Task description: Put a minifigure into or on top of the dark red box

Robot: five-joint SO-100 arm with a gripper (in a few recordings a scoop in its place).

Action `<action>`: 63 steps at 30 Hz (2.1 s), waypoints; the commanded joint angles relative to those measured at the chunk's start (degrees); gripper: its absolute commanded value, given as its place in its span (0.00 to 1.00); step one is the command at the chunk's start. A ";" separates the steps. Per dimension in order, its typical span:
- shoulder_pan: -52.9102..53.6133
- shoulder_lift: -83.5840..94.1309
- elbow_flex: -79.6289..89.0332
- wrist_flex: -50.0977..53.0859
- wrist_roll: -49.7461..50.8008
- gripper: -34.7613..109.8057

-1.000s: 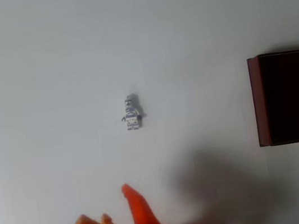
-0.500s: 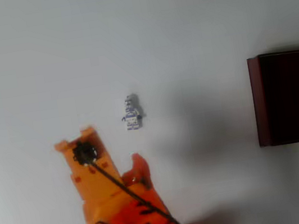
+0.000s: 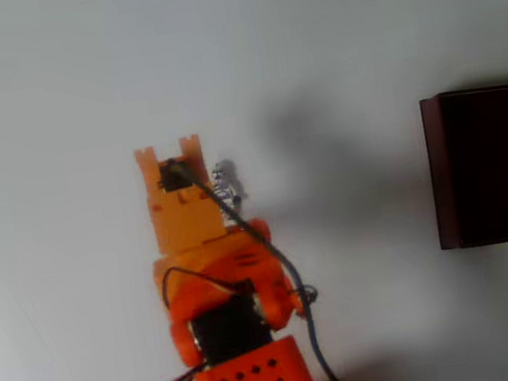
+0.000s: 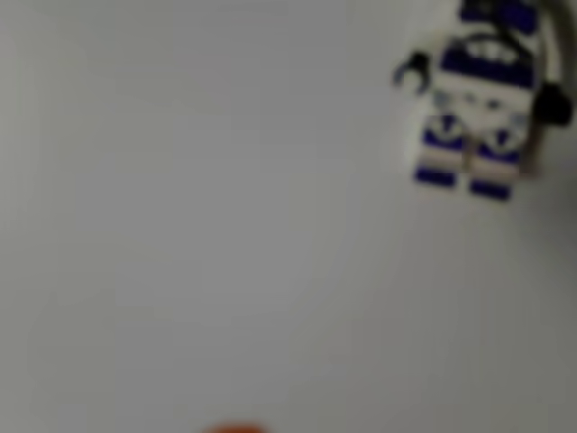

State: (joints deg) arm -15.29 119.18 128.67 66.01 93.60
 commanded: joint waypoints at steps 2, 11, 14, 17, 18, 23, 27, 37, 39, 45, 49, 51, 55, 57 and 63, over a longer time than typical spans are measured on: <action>-0.18 -4.92 -1.23 -2.02 1.23 0.43; 0.53 -10.63 -0.88 -6.50 1.14 0.43; 0.97 -11.95 -1.58 -6.42 0.88 0.43; 0.79 -12.39 -1.49 -6.50 1.67 0.43; 0.70 -12.74 -1.49 -6.94 1.76 0.43; -0.09 -15.73 -3.69 -7.47 2.20 0.43; -0.79 -18.46 -5.45 -7.91 2.64 0.42; -1.32 -25.40 -10.55 -8.79 2.29 0.41; -1.23 -26.46 -11.07 -8.96 2.11 0.41; -0.18 -27.77 -11.16 -9.93 1.23 0.39; 0.62 -27.95 -10.99 -10.20 0.44 0.34; 1.05 -28.21 -11.07 -10.28 -0.18 0.32; 1.76 -28.56 -11.07 -10.37 -1.41 0.28; 1.93 -28.65 -11.07 -10.46 -1.49 0.28; 1.76 -29.27 -11.87 -10.55 -1.32 0.27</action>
State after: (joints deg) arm -13.27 89.91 118.39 55.37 91.67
